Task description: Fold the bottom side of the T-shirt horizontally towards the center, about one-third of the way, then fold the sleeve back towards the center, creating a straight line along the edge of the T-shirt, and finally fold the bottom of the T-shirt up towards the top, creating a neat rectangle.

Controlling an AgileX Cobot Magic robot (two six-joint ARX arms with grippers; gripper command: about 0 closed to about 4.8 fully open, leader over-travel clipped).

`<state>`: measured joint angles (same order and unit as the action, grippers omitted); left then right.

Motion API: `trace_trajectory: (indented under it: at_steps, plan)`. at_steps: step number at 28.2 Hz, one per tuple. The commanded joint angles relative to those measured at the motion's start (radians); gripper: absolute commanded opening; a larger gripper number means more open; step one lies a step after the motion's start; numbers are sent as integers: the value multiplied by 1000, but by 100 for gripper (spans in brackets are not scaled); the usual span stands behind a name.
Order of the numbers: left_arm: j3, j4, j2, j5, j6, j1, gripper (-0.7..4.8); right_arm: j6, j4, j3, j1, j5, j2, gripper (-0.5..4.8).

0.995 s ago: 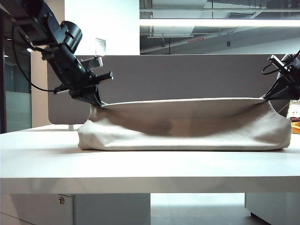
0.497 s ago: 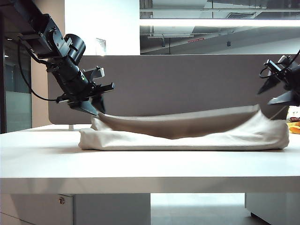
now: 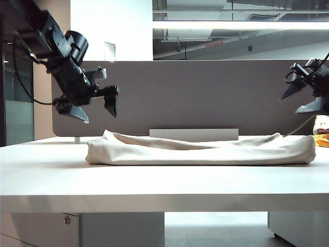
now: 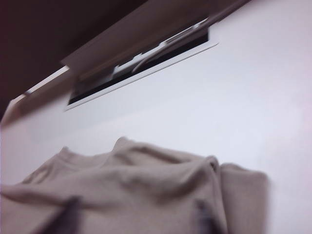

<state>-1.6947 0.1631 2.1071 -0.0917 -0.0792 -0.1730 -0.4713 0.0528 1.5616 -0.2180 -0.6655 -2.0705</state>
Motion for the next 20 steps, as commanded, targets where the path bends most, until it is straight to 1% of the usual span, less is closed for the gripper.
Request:
trace_trajectory:
  at_steps: [1,3,4,6,9,10,13,15,17,19,20]
  plan:
    - [-3,43,-53,-7,15,11,256,0,-12,4,-12,-56,20,25]
    - [-1,66,-77,-17,21,19,146,2,-38,2,-12,-62,29,-6]
    - [0,78,-90,-20,24,19,106,19,-60,2,-12,-61,33,-6]
    - [6,94,-113,-21,27,20,49,68,-109,-3,-8,-50,52,-5]
    - [66,60,-169,-21,27,20,38,162,-163,-40,-5,-19,99,-5]
    - [101,35,-196,-21,27,20,13,182,-163,-68,2,-7,125,-6]
    - [227,-50,-285,-18,23,14,-5,226,-153,-154,5,18,208,-6]
    - [354,-119,-380,-17,19,14,-6,252,-111,-261,7,21,301,-5]
    - [472,-154,-478,-17,19,9,-6,247,-44,-397,9,23,405,-5]
    - [553,-182,-547,-14,18,6,-5,248,-8,-481,19,41,470,-6]
    - [604,-196,-596,3,19,-2,-6,248,14,-534,24,47,508,-5]
